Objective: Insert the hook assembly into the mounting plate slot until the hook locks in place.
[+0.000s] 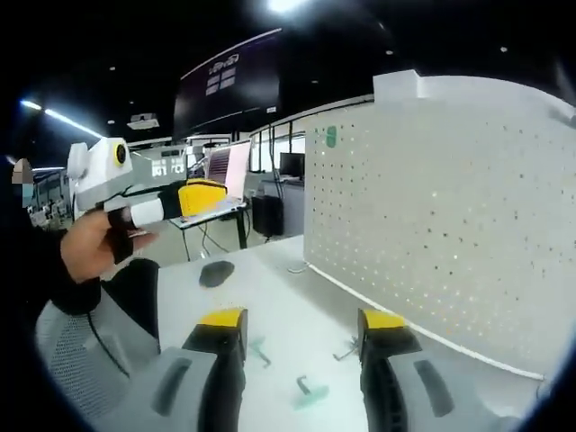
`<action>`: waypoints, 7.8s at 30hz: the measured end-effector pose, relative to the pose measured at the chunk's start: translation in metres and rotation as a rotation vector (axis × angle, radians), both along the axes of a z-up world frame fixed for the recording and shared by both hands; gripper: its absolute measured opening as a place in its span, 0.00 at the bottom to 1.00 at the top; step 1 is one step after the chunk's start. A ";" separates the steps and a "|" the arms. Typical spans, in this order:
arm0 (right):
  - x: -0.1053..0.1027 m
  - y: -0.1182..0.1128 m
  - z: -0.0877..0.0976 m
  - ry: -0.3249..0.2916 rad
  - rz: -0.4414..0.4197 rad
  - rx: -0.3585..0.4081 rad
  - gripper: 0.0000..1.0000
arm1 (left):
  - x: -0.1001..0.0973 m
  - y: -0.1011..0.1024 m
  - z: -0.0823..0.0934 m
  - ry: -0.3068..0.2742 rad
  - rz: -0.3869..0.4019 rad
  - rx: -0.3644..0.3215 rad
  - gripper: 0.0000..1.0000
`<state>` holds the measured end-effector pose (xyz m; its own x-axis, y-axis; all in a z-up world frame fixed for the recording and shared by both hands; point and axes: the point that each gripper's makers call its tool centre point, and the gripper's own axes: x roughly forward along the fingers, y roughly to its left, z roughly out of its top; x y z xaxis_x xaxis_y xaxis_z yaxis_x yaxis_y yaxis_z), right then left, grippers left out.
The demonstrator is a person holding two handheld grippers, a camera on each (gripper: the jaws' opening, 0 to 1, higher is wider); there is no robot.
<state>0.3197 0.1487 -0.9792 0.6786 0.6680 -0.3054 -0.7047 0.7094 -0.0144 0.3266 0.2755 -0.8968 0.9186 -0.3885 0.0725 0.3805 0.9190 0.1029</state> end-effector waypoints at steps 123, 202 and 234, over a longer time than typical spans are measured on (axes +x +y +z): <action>0.019 0.006 -0.139 0.253 0.095 -0.371 0.02 | -0.004 -0.019 -0.008 0.040 -0.086 0.019 0.05; 0.029 0.025 0.037 -0.068 0.033 0.197 0.00 | -0.007 -0.049 -0.036 0.187 -0.228 -0.039 0.17; 0.000 0.058 0.062 -0.042 0.150 0.371 0.00 | -0.011 -0.057 -0.031 0.177 -0.274 -0.075 0.11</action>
<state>0.3196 0.2066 -0.9169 0.5719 0.8203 0.0012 -0.8051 0.5610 0.1927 0.3159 0.2181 -0.9283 0.7813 -0.6228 -0.0416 0.6209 0.7823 -0.0507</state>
